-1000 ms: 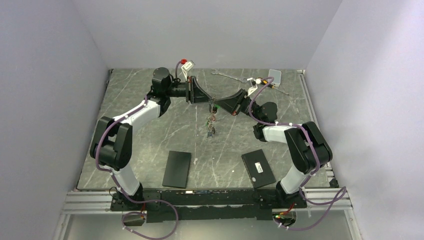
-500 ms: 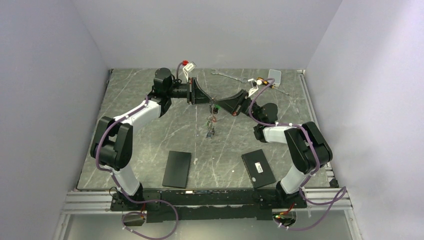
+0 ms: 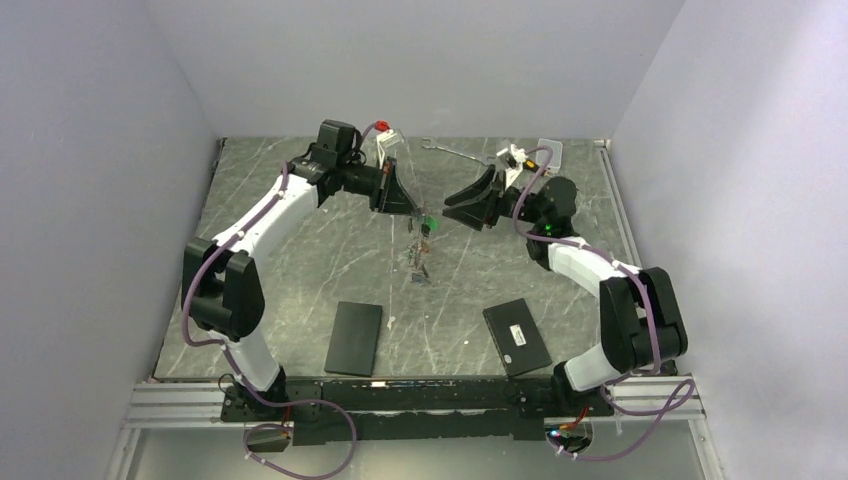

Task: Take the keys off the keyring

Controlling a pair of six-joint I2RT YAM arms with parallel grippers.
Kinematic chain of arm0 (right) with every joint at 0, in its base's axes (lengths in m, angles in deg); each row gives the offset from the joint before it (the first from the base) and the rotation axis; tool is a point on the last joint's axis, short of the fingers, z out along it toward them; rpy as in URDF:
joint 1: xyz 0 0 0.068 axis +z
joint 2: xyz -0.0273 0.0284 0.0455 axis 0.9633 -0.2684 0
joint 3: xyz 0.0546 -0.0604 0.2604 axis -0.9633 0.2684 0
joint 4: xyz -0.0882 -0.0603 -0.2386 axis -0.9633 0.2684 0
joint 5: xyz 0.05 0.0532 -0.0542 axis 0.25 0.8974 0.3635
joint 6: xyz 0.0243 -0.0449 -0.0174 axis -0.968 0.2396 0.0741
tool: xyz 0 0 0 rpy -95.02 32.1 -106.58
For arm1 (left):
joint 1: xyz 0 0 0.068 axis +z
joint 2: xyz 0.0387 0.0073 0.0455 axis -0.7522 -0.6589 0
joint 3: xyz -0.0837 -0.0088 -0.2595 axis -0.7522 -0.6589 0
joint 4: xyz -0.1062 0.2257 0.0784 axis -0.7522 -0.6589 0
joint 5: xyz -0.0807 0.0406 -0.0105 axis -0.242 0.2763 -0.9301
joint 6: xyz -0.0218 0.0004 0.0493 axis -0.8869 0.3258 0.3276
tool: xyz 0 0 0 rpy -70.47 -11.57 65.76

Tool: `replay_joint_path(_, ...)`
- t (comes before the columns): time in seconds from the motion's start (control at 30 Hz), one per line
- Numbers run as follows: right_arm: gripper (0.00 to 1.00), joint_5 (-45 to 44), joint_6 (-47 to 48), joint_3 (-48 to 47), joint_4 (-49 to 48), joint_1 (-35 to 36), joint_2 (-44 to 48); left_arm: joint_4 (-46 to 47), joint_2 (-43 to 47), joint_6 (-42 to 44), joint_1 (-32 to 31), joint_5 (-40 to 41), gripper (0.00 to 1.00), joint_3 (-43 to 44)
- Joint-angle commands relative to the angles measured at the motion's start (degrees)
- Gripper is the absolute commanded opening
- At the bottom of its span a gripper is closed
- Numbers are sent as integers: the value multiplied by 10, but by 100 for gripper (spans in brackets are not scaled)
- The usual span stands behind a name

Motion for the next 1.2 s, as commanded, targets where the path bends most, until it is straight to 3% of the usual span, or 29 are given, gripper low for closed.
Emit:
replay_joint_path(0.0,44,97,214,-82,274,-1,25,-185,5,206,-13,7,0,72)
replay_joint_path(0.1,45,96,364,-157,493,3,22,-215,2,235,-23,22,0,90)
replay_joint_path(0.2,46,90,444,-202,601,12,21,-244,-4,267,-33,36,0,105)
replay_joint_path(0.53,42,97,543,-243,727,42,10,-289,-13,312,-61,39,0,133)
replay_joint_path(1.17,27,72,574,-270,766,68,-13,-311,-22,333,-82,40,0,146)
